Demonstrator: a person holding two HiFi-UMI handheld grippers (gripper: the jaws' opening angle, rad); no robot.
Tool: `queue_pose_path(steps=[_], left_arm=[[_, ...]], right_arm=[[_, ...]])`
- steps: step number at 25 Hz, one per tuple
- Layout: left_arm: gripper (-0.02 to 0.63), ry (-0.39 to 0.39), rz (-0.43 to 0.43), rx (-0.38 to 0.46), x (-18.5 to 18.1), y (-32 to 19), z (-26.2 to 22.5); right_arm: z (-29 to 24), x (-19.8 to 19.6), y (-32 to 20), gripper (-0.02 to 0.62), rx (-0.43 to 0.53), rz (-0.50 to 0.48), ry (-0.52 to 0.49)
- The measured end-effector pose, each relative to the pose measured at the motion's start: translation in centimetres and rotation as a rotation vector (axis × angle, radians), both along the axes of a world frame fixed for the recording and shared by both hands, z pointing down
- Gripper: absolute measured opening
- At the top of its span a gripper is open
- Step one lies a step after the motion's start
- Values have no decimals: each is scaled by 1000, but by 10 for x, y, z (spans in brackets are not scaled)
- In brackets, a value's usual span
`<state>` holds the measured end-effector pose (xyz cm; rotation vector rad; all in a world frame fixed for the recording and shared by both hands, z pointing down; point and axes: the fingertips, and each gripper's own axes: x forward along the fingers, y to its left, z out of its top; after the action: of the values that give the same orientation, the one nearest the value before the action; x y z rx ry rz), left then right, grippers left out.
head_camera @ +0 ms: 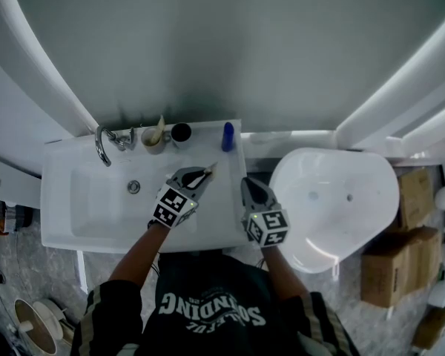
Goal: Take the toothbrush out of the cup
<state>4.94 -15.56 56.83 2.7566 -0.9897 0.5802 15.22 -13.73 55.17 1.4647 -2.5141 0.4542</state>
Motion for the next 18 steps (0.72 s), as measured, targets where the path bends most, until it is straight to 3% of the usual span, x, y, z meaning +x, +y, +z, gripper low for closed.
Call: queue_pose_path(steps=[5,13,18], left_arm=[[32,-12,87,-72,29,38,30],[32,48,247,-243,59,86,59],[32,66,169,-278,54,63,79]], right_arm=[[9,12,3,-3,-31,33,-21],[15,24,5,-3,-43,67,-18],[19,34,9,-3,-54,91,-12]])
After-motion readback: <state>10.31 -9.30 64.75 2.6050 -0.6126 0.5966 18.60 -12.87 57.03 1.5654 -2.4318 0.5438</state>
